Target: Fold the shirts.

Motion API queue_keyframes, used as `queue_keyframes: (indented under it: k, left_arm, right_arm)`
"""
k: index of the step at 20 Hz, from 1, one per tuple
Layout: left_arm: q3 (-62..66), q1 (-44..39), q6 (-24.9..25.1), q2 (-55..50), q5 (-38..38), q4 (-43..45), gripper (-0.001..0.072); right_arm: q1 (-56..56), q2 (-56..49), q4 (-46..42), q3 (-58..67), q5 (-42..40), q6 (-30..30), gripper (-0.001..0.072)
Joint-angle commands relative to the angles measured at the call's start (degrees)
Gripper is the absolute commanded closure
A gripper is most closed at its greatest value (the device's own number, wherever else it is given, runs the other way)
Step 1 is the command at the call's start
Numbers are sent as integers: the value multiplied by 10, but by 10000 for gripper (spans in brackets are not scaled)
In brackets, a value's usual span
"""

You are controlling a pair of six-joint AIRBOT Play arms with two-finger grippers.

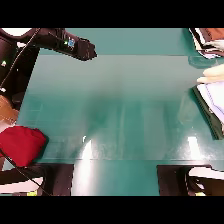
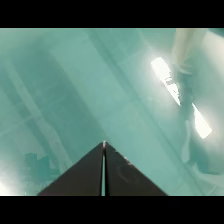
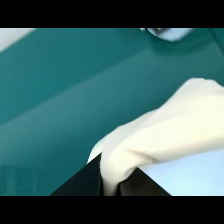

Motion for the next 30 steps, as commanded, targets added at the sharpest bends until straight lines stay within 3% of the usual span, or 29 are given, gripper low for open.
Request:
queue_keyframes:
  k: [1, 4, 7, 9, 10, 11, 16, 21, 25, 26, 27, 28, 30]
  left_arm:
    - [1, 0, 1, 0, -1, 0, 686]
    - [1, 0, 1, 0, -1, 0, 686]
    - [1, 0, 1, 0, -3, 1, 686]
    - [1, 0, 11, 0, -9, 1, 686]
    - [1, 0, 16, 0, -12, 1, 686]
    - [1, 0, 16, 0, -14, 1, 686]
    - [1, 0, 16, 0, -15, 1, 686]
    - [1, 0, 16, 0, -16, 5, 686]
    - [1, 0, 15, 0, -21, 4, 686]
    - [1, 0, 15, 0, -15, 4, 686]
    - [1, 0, 15, 0, -9, 4, 686]
    - [1, 0, 15, 0, -2, 4, 686]
    - [1, 0, 15, 0, 10, 4, 686]
  right_arm:
    - [-39, 60, -96, -94, 27, 9, 695]
    - [-88, 110, -170, -199, 38, 9, 690]
    - [-132, 146, -238, -295, 39, 9, 506]
    - [-163, 162, -258, -338, 40, 9, 299]
    - [-178, 168, -256, -350, 40, 9, 235]
    - [-190, 173, -255, -354, 40, 9, 222]
    - [-147, 192, -135, -302, 20, 9, 224]
    - [100, 192, -90, -250, 11, 10, 233]
    - [308, 190, -92, -249, -32, 8, 429]
    - [345, 190, -92, -249, -42, 8, 429]
    - [381, 190, -92, -249, -51, 8, 515]
    - [409, 190, -93, -249, -56, 6, 686]
    - [450, 190, -116, -249, -58, -3, 694]
